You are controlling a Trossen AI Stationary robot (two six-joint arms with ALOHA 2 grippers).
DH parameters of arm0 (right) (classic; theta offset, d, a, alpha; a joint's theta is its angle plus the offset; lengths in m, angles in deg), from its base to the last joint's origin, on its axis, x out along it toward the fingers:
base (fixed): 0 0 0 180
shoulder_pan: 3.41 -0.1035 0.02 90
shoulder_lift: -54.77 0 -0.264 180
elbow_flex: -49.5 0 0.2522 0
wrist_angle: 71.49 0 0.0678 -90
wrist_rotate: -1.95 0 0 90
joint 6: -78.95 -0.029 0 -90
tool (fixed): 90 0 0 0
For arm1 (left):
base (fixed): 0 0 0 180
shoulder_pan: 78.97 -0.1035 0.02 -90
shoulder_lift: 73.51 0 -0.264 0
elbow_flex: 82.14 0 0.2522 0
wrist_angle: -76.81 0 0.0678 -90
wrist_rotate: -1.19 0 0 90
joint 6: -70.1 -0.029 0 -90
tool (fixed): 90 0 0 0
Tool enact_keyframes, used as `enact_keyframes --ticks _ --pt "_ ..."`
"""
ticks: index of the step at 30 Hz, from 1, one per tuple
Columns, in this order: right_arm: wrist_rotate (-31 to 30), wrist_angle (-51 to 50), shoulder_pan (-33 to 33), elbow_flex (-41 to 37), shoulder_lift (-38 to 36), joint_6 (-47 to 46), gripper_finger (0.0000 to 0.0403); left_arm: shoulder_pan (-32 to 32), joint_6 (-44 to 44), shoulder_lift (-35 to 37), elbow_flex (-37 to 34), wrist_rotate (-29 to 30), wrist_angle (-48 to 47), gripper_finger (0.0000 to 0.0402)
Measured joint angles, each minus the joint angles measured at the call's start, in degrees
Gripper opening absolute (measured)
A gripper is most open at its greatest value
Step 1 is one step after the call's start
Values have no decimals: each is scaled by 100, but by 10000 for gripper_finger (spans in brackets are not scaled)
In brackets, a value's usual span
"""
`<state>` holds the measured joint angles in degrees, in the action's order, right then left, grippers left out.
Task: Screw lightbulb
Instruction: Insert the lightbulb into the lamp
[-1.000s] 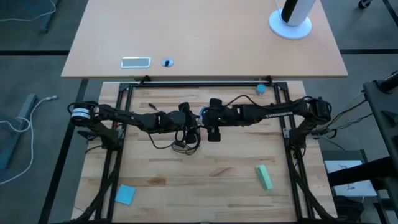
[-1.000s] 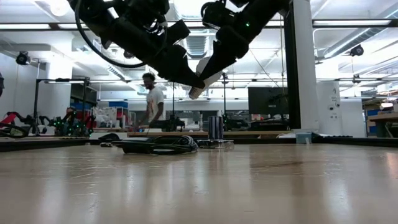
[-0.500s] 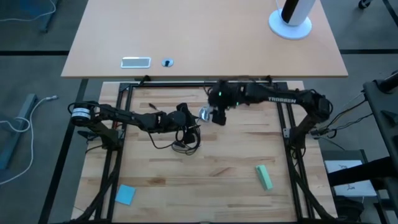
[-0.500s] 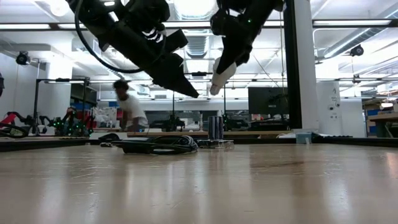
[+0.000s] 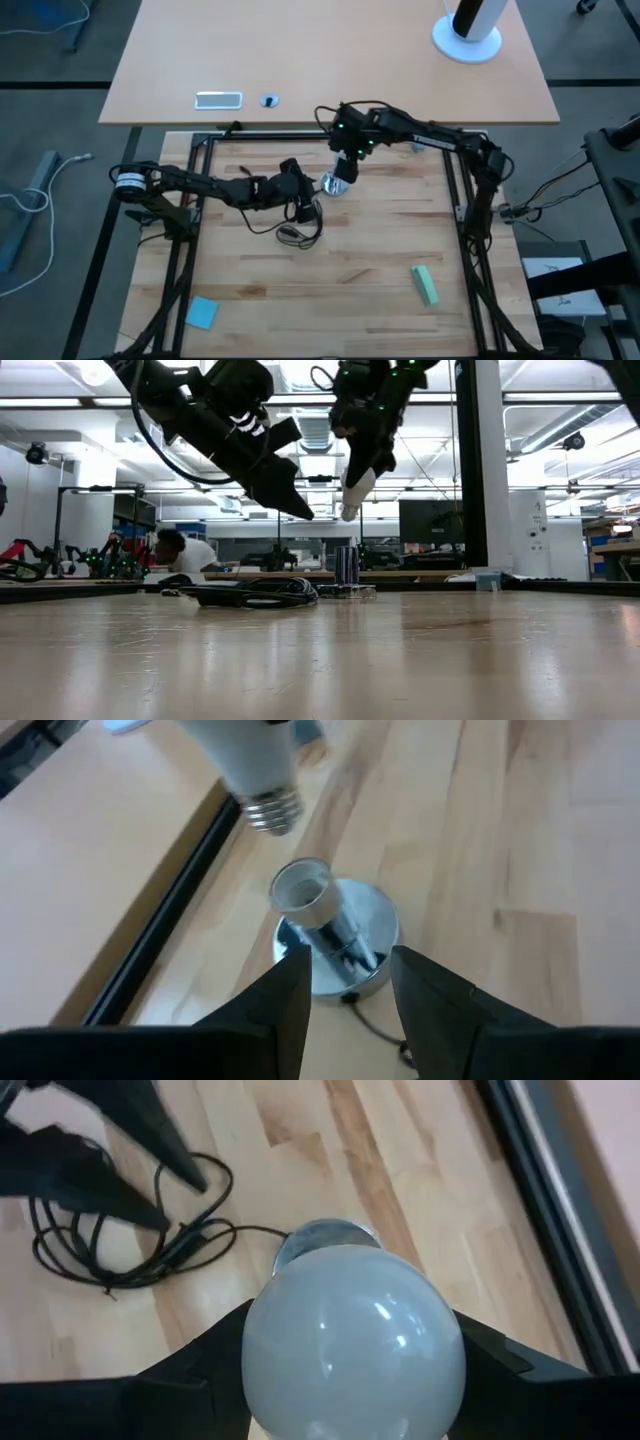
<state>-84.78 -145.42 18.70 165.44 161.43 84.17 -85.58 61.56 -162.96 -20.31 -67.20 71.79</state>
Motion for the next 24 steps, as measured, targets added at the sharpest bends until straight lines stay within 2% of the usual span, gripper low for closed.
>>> enact_keyframes --ticks 9,14,24 --pt "-63 -821 72 1038 923 294 221 -37 168 0 -343 -4 18 104" --pt "-337 -863 86 1131 1180 423 221 -39 512 32 -664 -4 261 91" --pt "-333 -830 116 1199 1276 524 221 -35 614 50 -826 -7 611 76"
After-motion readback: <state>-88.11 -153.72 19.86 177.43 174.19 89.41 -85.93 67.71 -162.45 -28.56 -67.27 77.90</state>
